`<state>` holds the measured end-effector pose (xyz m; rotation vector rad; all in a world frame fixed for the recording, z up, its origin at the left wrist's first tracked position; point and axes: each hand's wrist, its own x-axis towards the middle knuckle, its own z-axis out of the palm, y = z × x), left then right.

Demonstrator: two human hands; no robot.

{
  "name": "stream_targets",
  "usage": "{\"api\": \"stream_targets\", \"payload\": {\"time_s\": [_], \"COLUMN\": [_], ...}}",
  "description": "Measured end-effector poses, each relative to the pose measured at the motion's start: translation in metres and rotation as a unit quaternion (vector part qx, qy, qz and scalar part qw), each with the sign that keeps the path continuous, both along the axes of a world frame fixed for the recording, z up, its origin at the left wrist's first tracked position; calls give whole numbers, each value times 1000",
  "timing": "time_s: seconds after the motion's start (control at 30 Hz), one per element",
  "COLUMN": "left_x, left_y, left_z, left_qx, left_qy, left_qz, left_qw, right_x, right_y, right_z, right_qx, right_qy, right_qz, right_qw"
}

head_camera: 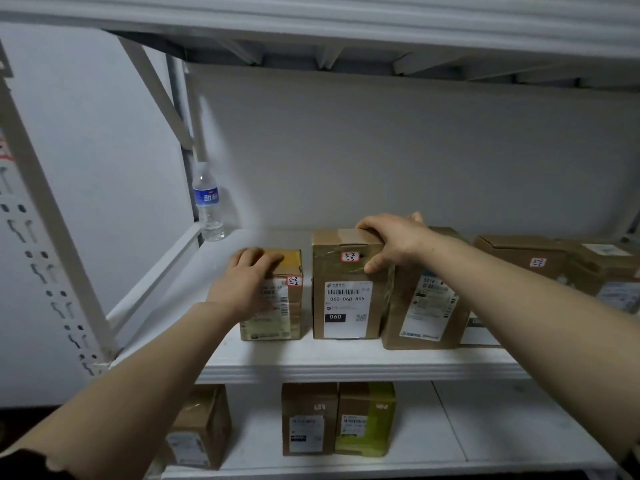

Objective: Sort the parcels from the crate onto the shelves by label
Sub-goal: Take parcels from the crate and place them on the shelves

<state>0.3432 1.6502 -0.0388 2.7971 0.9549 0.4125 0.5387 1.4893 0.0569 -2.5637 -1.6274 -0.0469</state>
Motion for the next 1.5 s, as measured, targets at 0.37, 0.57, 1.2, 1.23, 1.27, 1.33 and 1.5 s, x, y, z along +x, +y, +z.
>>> {"api": "stream_targets", "payload": {"time_s": [0.37,0.57,1.2,1.23,1.27,1.33,1.5], "left_x": [1,8,2,1,-1,-3,-7], "left_y": [-6,-8,-15,-16,-17,-20,-29], "left_z": [4,3,8,8,9,9,14], "left_qx": [-18,-25,-14,-15,-16,-16,-12], "left_qy": [3,-6,11,11,10,8,4], "left_qz": [-4,-35,10,13,17,21,37], "left_qw": [1000,999,1000,1000,1000,1000,999], "right_x": [4,7,3,2,2,1,-1], "right_y": [-1,-4,-3,-2,-2,-1,2], "right_z": [3,4,1,0,-1,-4,-1], "right_qx": [-32,-30,-15,-14,-13,-4,34], "right_qy": [-16,14,29,29,27,23,13], "right_qz": [-4,1,27,30,33,37,37], "right_qw": [999,999,999,999,999,999,999]}}
